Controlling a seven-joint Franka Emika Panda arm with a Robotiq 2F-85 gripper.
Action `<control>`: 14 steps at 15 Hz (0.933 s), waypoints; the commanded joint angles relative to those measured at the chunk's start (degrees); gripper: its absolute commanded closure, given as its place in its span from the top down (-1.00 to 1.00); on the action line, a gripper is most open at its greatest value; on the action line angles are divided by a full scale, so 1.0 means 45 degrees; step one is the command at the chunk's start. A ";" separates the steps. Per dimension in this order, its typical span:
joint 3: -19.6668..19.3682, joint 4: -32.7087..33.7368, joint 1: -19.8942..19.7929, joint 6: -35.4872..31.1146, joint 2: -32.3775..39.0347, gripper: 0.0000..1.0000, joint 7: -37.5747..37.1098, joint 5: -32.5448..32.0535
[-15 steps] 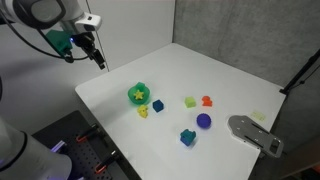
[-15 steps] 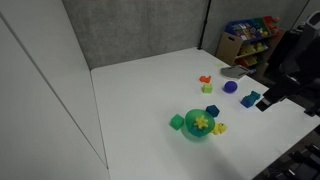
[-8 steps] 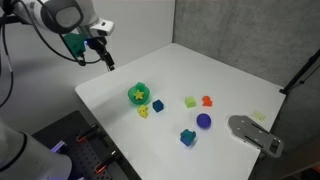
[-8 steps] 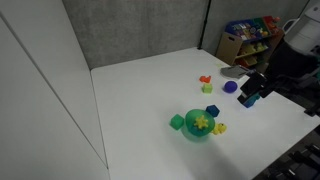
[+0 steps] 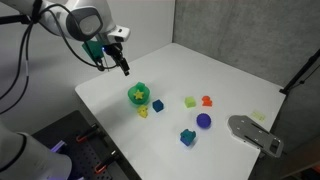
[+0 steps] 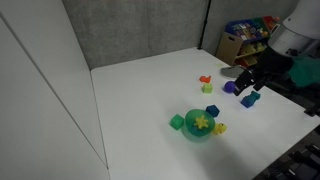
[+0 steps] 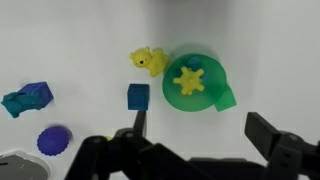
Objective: Put the blue block inside the green bowl
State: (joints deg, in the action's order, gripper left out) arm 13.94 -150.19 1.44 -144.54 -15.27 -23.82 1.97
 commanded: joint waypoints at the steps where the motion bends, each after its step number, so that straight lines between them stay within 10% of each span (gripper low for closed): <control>1: -0.0349 0.0495 -0.0340 -0.0651 0.1170 1.00 -0.0353 -0.0919; 14: -0.2213 0.1201 -0.0445 -0.2027 0.3706 1.00 -0.0538 -0.2447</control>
State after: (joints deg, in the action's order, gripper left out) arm 5.77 -146.84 -0.51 -153.41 -1.18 -23.93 -6.48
